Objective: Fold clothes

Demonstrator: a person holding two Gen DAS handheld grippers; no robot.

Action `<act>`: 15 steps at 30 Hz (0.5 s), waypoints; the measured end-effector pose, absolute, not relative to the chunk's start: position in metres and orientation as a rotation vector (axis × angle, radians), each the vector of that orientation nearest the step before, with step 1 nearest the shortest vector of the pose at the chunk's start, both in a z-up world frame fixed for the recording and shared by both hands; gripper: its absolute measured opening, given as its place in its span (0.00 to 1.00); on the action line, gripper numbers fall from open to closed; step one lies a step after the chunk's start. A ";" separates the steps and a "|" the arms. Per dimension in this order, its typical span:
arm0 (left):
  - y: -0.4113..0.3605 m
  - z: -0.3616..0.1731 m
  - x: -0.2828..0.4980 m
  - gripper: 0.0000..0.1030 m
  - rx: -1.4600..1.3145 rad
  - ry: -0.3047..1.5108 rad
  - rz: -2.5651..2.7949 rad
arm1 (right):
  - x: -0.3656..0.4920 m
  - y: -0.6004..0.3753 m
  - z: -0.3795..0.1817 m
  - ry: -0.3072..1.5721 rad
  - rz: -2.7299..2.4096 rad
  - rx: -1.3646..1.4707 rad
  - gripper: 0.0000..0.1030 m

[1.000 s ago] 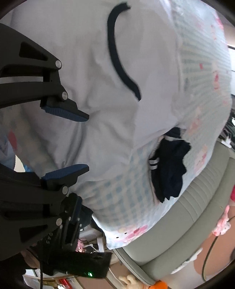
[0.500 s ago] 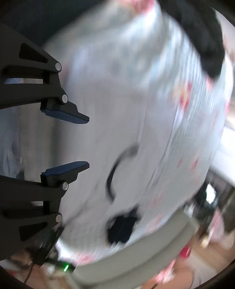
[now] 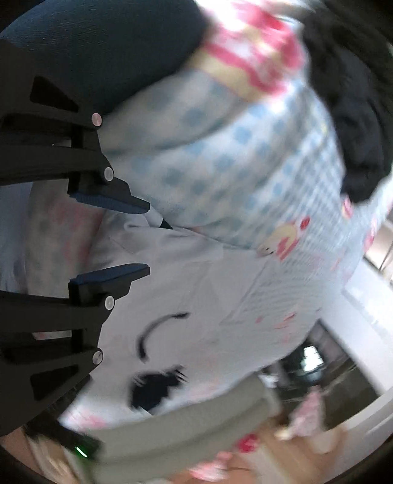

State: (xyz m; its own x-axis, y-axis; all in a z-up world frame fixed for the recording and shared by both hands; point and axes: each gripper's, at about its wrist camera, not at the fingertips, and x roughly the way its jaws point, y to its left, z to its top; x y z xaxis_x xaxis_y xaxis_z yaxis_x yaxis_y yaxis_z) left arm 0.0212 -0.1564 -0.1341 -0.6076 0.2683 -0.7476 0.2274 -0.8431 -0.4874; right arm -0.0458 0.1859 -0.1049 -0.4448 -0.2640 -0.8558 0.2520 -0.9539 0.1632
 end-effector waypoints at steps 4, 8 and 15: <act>-0.162 -0.147 0.019 0.32 -1.528 -0.861 2.679 | -0.043 0.169 -0.123 -0.019 -2.397 1.506 0.31; -0.185 -0.155 0.029 0.32 -1.601 -1.046 2.700 | -0.042 0.179 -0.134 0.083 -2.475 1.560 0.33; -0.161 -0.164 0.045 0.41 -1.522 -1.169 2.529 | -0.028 0.233 -0.126 -0.203 -2.490 1.605 0.38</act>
State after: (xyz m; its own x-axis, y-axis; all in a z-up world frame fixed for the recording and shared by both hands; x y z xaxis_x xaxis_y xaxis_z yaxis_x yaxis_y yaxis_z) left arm 0.0452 -0.1613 -0.1641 -0.5398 0.3265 -0.7758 0.3795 -0.7283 -0.5706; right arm -0.0285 0.2333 -0.1264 -0.4055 -0.2170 -0.8880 0.0703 -0.9759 0.2064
